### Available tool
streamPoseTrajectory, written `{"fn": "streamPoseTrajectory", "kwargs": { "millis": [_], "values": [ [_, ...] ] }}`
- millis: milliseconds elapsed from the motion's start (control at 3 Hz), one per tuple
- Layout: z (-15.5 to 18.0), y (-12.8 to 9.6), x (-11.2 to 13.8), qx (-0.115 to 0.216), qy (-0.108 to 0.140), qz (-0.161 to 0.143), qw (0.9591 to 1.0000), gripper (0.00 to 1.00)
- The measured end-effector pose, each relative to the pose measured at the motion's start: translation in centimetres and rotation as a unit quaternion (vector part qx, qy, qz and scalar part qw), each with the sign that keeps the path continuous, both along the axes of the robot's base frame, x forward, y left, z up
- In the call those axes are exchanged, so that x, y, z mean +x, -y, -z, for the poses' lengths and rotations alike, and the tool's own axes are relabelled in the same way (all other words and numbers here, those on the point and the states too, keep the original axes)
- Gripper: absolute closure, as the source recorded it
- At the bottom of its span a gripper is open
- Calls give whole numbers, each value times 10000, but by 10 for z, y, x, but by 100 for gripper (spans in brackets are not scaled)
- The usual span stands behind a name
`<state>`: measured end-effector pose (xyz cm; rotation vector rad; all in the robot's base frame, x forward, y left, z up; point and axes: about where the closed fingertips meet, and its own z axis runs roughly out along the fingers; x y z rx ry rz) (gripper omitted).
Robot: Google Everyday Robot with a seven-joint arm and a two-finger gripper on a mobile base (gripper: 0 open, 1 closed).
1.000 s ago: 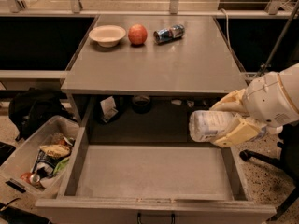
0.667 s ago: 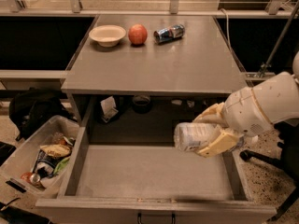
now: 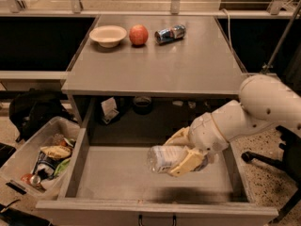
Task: Place blue plastic bottle into top drawer
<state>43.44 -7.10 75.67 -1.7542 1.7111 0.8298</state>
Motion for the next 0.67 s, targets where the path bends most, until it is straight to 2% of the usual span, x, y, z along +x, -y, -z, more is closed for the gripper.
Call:
{"fn": "streamPoseTrajectory", "kwargs": {
  "millis": [333,667],
  "values": [
    [54,-43,-7,370,-481,-411,9973,100],
    [54,-43,-7,369,-482,-410,9973,100]
  ]
}}
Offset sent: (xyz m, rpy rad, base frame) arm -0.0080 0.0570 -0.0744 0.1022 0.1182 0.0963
